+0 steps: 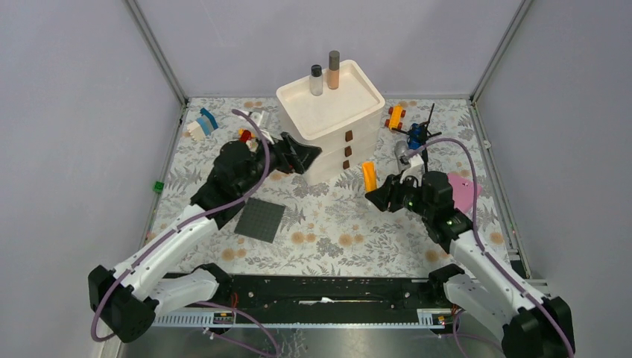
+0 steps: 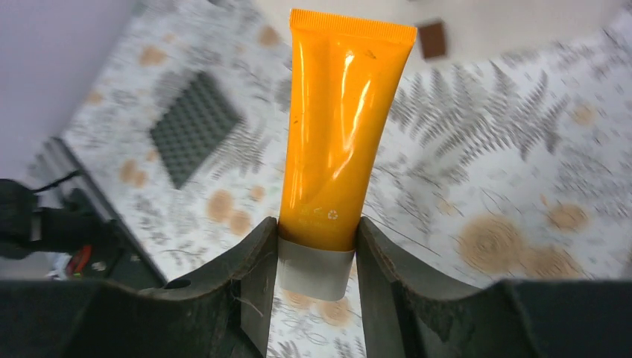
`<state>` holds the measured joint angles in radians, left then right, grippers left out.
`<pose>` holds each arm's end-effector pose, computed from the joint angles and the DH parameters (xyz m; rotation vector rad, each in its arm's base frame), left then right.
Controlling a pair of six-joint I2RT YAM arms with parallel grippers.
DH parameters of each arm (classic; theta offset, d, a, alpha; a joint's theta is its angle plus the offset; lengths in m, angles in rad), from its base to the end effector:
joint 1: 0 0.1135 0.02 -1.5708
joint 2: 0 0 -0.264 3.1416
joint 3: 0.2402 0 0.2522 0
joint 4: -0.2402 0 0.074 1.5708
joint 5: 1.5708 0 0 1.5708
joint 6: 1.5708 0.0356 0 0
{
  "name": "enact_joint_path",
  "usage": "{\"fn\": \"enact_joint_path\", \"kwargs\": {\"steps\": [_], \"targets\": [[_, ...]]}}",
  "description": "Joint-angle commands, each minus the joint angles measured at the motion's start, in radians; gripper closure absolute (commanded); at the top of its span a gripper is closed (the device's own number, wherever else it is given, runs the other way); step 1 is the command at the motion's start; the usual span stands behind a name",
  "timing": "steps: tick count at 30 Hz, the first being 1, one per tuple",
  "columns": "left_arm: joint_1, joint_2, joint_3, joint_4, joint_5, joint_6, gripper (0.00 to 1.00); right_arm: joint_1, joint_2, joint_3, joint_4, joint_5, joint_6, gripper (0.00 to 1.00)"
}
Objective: Organize the makeup
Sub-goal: Pick up the makeup from the center of the board, then place the makeup in the storage box.
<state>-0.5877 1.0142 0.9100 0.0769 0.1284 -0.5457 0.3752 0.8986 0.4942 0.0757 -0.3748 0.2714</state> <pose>0.1969 -0.1367 0.3689 0.1407 1.6815 -0.9711 0.1867 0.0875 0.2443 -0.3630 1.9212 0.7888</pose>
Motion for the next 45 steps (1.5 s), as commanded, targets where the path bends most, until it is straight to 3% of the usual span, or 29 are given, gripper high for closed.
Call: {"fn": "enact_joint_path", "kwargs": {"steps": [1,8,17,29,35,45], "targets": [[-0.128,0.057,0.064,0.088,0.034,-0.052,0.22,0.008,-0.117,-0.019,0.165,-0.179,0.109,0.87],[-0.333,0.199,0.116,0.126,-0.110,-0.036,0.25,0.011,-0.149,0.017,0.175,-0.276,0.130,0.88],[-0.459,0.338,0.174,0.103,-0.282,-0.023,0.33,0.011,-0.194,-0.003,0.184,-0.264,0.124,0.87],[-0.472,0.386,0.205,0.104,-0.383,-0.033,0.48,0.011,-0.221,-0.013,0.177,-0.282,0.088,0.87],[-0.472,0.408,0.226,0.104,-0.363,-0.053,0.56,0.011,-0.227,-0.020,0.173,-0.282,0.081,0.87],[-0.472,0.402,0.243,0.112,-0.361,-0.043,0.83,0.011,-0.261,-0.021,0.159,-0.254,0.066,0.79]]}}
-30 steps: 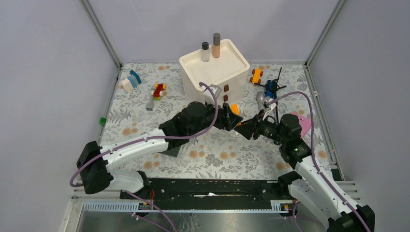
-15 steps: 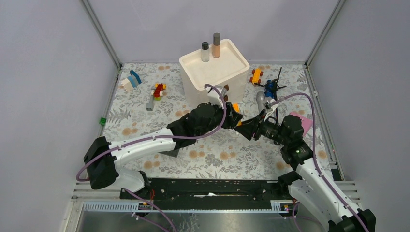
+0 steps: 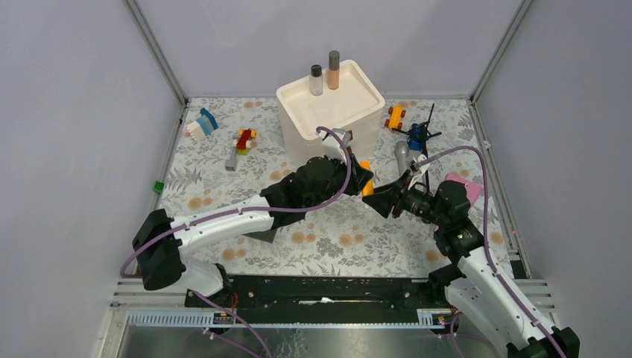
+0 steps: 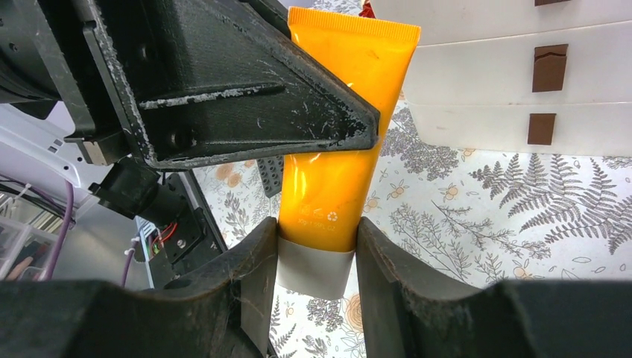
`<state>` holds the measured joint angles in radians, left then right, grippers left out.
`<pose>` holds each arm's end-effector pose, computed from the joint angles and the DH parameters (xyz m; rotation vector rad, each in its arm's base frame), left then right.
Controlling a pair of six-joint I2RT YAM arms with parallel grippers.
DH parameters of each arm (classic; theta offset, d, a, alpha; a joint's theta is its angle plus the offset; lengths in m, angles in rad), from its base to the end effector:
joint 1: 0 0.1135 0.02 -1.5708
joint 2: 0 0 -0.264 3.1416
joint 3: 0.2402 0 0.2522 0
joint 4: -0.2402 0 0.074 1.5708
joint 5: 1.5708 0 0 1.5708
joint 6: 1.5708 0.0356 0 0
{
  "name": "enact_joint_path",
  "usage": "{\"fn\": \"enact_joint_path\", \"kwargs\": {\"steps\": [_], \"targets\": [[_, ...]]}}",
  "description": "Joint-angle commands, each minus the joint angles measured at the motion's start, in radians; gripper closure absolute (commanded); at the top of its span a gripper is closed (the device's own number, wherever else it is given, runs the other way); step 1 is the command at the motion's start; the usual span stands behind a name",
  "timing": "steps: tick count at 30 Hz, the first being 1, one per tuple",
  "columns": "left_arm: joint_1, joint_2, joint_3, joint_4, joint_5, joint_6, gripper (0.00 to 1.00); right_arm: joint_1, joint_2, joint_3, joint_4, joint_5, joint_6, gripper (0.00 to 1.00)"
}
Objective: Organize the makeup
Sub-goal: Place the makeup in the storage box.
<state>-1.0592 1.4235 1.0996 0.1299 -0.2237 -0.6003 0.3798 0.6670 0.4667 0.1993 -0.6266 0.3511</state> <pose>0.1730 -0.2919 0.3326 0.2563 1.8546 -0.9901 0.1477 0.0815 0.2868 -0.5384 1.5855 1.0508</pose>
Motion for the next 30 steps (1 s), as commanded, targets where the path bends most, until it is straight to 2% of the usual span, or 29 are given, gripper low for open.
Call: {"fn": "enact_joint_path", "kwargs": {"steps": [1,2,5,6,9,15,21,23,27,30], "targets": [[-0.001,-0.008,0.059,0.057,-0.010,0.014,0.84,0.007,-0.034,0.007,0.034,0.002,-0.014,0.76],[-0.001,-0.007,0.062,0.053,-0.014,0.017,0.86,0.007,-0.039,0.006,0.032,0.005,-0.015,0.69],[0.001,-0.007,0.075,0.042,-0.036,0.042,0.87,0.007,-0.055,0.006,0.016,0.033,-0.023,0.36],[0.003,-0.008,0.083,0.037,-0.047,0.054,0.87,0.007,-0.062,0.005,0.009,0.047,-0.026,0.29],[0.019,-0.008,0.118,0.020,-0.070,0.102,0.88,0.007,-0.088,0.004,-0.011,0.092,-0.036,0.17],[0.091,-0.021,0.205,0.042,-0.088,0.230,0.89,0.007,-0.132,-0.009,-0.033,0.145,-0.048,0.09],[0.202,-0.019,0.232,0.216,-0.038,0.442,0.89,0.007,-0.144,-0.022,-0.045,0.141,-0.069,0.09],[0.258,0.003,0.249,0.239,-0.016,0.456,0.92,0.007,-0.147,-0.023,-0.051,0.138,-0.078,0.10],[0.381,0.050,0.269,0.300,0.116,0.452,0.94,0.007,-0.152,-0.026,-0.063,0.138,-0.094,0.10],[0.421,0.080,0.276,0.350,0.149,0.469,0.94,0.006,-0.149,-0.025,-0.070,0.140,-0.103,0.10]]}}
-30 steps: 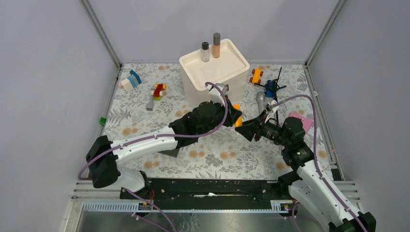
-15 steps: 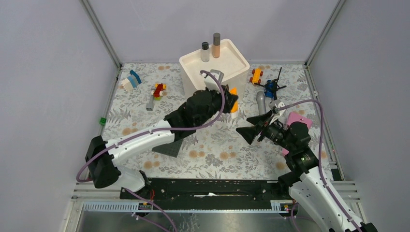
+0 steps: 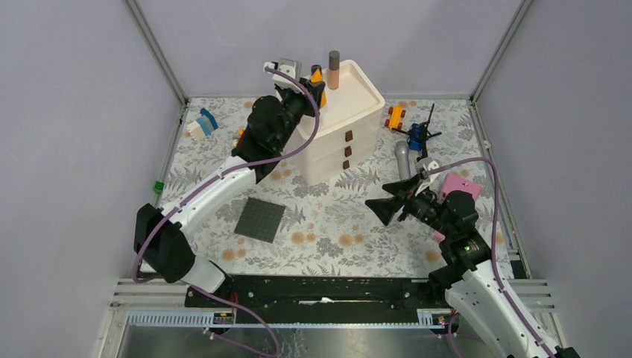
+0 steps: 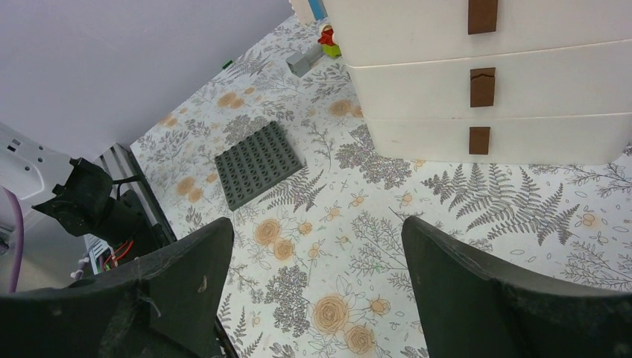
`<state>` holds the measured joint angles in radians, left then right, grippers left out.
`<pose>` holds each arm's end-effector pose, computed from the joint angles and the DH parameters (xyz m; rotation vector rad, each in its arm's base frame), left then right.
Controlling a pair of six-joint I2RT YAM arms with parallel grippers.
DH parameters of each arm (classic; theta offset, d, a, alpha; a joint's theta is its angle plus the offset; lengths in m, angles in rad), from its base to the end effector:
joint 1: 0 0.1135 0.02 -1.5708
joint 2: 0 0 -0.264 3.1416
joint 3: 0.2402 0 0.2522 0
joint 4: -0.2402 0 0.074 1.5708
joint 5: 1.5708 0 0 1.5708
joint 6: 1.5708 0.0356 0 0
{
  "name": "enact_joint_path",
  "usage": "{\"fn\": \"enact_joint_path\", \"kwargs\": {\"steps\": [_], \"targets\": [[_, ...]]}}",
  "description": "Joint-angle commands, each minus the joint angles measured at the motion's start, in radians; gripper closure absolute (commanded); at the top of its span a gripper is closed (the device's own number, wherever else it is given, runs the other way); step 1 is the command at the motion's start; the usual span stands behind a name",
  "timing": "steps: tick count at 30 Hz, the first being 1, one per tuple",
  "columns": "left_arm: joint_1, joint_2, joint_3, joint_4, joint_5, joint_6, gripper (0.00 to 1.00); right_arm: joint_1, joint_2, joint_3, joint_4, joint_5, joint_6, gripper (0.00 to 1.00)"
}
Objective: Organize the makeup
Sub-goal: Place the makeup in the storage box.
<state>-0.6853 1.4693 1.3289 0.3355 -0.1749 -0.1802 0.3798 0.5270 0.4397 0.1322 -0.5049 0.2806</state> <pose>0.2758 -0.2175 0.4224 0.2048 1.3899 -0.6018 0.1293 0.0702 0.2894 -0.4937 1.5248 0.9023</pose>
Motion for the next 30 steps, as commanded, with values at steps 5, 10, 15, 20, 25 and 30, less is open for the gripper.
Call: {"fn": "enact_joint_path", "kwargs": {"steps": [5,10,15,20,25,30], "targets": [[0.065,0.068,0.021,0.248,0.044,0.132,0.93,0.007,0.005,0.006,-0.002,0.014,-0.034,0.10],[0.076,0.094,-0.015,0.338,-0.072,0.185,0.91,0.007,0.013,0.011,-0.006,0.017,-0.043,0.10],[0.094,0.126,-0.037,0.397,-0.138,0.227,0.92,0.007,0.024,0.015,-0.012,0.019,-0.049,0.10],[0.128,0.155,-0.046,0.414,-0.142,0.214,0.92,0.007,0.030,0.013,-0.010,0.020,-0.053,0.11],[0.153,0.188,-0.030,0.412,-0.134,0.217,0.91,0.007,0.039,0.010,-0.002,0.014,-0.052,0.12],[0.168,0.219,-0.005,0.402,-0.119,0.246,0.91,0.008,0.036,0.014,-0.008,0.012,-0.053,0.12]]}}
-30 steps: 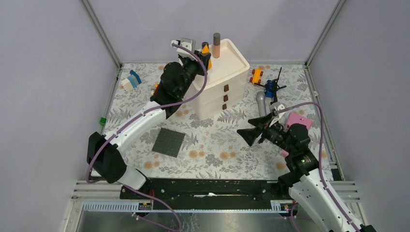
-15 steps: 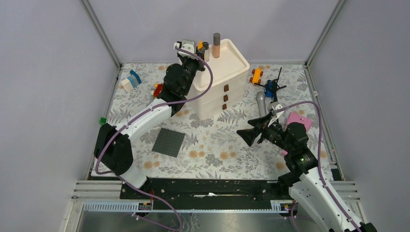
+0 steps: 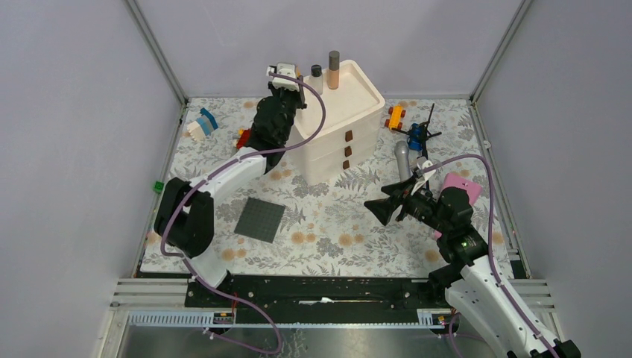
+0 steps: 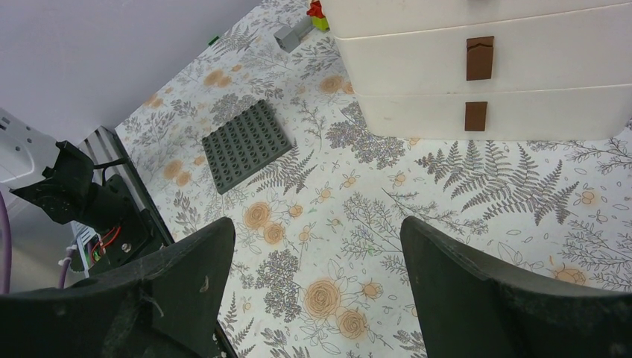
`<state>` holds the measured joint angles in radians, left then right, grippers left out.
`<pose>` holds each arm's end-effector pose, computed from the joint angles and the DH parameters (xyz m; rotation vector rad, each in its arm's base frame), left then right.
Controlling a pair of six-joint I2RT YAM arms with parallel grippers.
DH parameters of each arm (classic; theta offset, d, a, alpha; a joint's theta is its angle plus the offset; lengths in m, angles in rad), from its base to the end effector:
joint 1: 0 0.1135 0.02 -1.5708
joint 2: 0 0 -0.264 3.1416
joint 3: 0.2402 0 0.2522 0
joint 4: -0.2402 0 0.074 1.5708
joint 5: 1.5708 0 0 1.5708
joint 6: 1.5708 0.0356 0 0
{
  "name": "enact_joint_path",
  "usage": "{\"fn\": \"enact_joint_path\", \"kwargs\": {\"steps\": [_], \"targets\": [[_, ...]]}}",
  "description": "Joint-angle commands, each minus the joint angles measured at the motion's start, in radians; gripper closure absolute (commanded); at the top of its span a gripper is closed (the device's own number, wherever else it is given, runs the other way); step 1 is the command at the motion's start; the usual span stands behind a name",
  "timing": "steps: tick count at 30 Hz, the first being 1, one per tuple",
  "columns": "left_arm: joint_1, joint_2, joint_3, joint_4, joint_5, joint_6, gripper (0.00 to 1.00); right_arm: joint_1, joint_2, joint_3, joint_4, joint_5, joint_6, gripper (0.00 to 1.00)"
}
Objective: Organize the makeup
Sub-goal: Place the makeup in the storage box.
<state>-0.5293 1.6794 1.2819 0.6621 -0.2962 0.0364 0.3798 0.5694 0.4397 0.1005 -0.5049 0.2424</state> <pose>0.3522 -0.1940 0.3647 0.1191 1.3160 -0.2259 0.1361 0.0729 0.2806 -0.5157 1.5870 0.8787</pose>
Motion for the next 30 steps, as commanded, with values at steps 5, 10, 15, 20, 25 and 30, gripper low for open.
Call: {"fn": "enact_joint_path", "kwargs": {"steps": [5,10,15,20,25,30], "targets": [[0.028,0.033,0.056,0.077,0.007,0.028,0.90,0.007,-0.009,0.013,0.021,0.014,-0.013,0.12],[0.041,0.047,0.066,0.073,0.020,0.010,0.90,0.007,-0.016,0.012,0.015,0.018,-0.015,0.12],[0.043,0.064,0.082,0.074,0.036,0.002,0.89,0.007,-0.015,0.012,0.013,0.020,-0.015,0.12],[0.042,0.086,0.109,0.072,0.040,-0.002,0.88,0.007,-0.016,0.011,0.016,0.021,-0.014,0.12],[0.043,0.112,0.138,0.066,0.049,-0.007,0.88,0.007,-0.016,0.011,0.015,0.021,-0.015,0.12],[0.044,0.138,0.163,0.063,0.047,0.001,0.84,0.007,-0.020,0.011,0.012,0.023,-0.016,0.12]]}}
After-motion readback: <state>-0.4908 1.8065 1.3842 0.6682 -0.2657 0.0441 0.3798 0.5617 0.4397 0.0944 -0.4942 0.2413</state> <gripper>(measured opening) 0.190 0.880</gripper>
